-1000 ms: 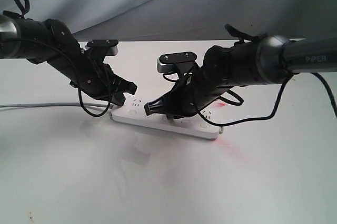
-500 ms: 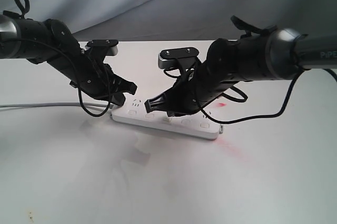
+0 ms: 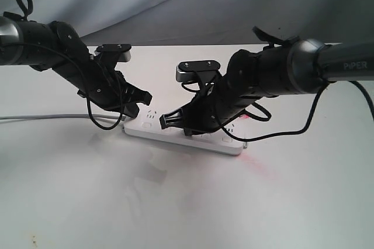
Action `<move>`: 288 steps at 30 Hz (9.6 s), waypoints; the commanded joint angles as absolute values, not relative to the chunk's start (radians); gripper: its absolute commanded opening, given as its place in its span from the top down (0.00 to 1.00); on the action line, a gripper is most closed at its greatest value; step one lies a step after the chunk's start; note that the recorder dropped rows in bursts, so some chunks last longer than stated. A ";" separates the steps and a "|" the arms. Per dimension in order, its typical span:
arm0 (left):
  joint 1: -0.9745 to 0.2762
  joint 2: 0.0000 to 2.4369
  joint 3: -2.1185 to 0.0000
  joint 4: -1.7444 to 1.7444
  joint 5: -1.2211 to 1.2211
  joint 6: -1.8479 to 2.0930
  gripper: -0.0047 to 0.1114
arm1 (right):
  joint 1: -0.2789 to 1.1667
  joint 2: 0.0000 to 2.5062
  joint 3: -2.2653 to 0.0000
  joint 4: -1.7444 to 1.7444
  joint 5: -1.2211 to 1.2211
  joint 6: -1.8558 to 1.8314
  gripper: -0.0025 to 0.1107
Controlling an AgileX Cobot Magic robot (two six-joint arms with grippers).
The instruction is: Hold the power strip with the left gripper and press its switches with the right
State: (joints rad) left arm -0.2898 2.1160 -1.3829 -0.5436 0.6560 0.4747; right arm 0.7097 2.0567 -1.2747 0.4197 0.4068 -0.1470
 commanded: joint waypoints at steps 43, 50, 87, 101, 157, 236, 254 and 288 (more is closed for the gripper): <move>-0.289 2.117 -1.388 -0.552 0.659 0.474 0.96 | 0.751 2.136 -1.270 0.354 0.484 -0.065 0.98; -0.289 2.117 -1.388 -0.552 0.659 0.474 0.96 | 0.757 2.172 -1.270 0.296 0.505 -0.014 0.98; -0.289 1.444 -0.804 -0.574 0.313 0.319 0.96 | 0.695 1.026 -0.709 -0.129 0.603 0.499 0.98; -0.289 0.980 -0.550 -0.574 0.337 0.206 0.96 | 0.697 0.261 -0.560 -0.127 0.970 0.605 0.98; -0.289 0.503 -0.047 -0.555 -0.018 0.161 0.96 | 0.697 0.000 0.000 -0.803 0.318 1.054 0.98; -0.045 0.000 0.000 -0.068 0.154 -0.026 0.96 | 0.697 0.000 0.000 -0.791 0.318 1.054 0.98; -0.045 0.000 0.000 -0.068 0.154 -0.026 0.96 | 0.467 0.000 0.000 -0.791 0.318 1.054 0.98; -0.045 0.000 0.000 -0.068 0.154 -0.026 0.96 | 0.269 0.000 0.000 -0.574 0.320 0.488 0.98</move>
State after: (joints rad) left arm -0.0466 0.0050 -0.0038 -0.0693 0.1617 -0.0127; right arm 0.2761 0.0040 -0.0035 -0.7259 0.3306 0.7400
